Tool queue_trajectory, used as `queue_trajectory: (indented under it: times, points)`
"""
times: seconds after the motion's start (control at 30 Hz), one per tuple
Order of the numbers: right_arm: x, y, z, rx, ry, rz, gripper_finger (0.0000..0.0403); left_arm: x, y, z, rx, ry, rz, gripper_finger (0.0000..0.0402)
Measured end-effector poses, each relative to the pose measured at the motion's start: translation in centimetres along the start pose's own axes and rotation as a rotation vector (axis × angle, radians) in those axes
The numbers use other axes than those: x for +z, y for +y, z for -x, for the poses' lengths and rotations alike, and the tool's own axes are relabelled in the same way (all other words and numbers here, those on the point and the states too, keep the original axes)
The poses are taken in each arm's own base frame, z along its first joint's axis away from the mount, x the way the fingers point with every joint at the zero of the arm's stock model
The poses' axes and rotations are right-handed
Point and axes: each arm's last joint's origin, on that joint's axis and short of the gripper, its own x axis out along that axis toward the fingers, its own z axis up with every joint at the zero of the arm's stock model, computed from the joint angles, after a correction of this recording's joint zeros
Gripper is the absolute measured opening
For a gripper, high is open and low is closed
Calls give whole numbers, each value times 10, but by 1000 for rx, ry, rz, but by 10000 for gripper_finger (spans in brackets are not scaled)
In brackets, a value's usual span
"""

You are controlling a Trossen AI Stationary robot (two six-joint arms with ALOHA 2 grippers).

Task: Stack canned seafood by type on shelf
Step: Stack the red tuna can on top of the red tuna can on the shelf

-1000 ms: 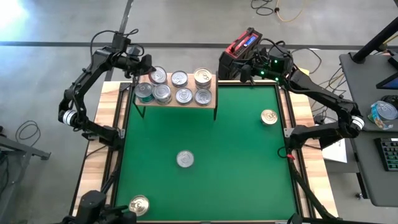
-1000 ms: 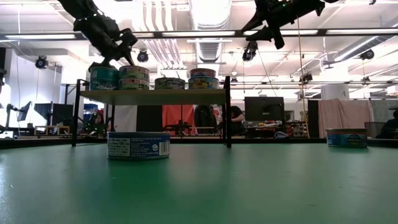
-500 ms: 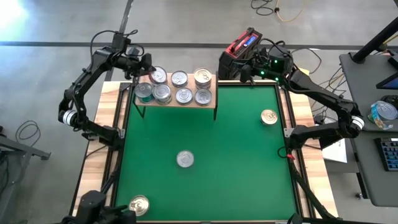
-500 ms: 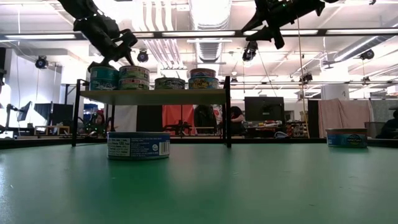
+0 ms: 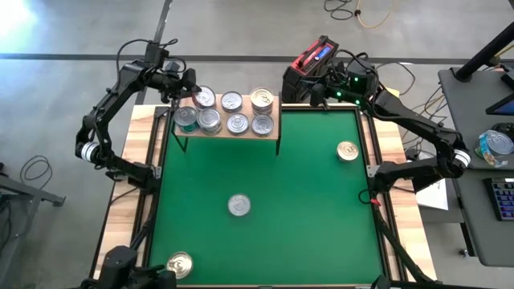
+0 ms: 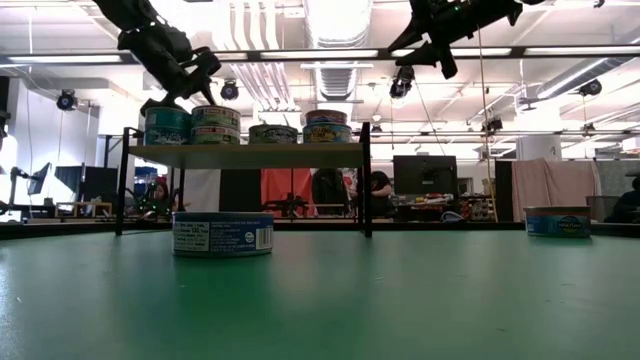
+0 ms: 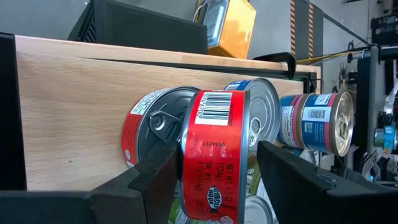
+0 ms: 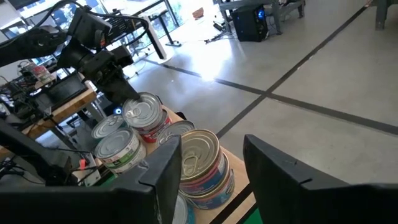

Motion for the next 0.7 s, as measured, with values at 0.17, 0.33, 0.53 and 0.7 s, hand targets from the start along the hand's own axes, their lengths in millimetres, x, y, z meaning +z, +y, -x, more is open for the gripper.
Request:
queue_trajectory:
  times: [0.17, 0.33, 0.53, 0.7]
  points:
    - [0, 0, 0, 0, 0, 0, 168, 0, 0, 0, 0, 0, -4, 202]
    - [0, 0, 0, 0, 0, 0, 166, 0, 0, 0, -1, 0, -13, 202]
    - [0, 0, 0, 0, 0, 0, 162, 0, 0, 0, -1, 0, -13, 216]
    - [0, 0, 0, 0, 0, 0, 169, 0, 0, 0, 0, 0, -13, 235]
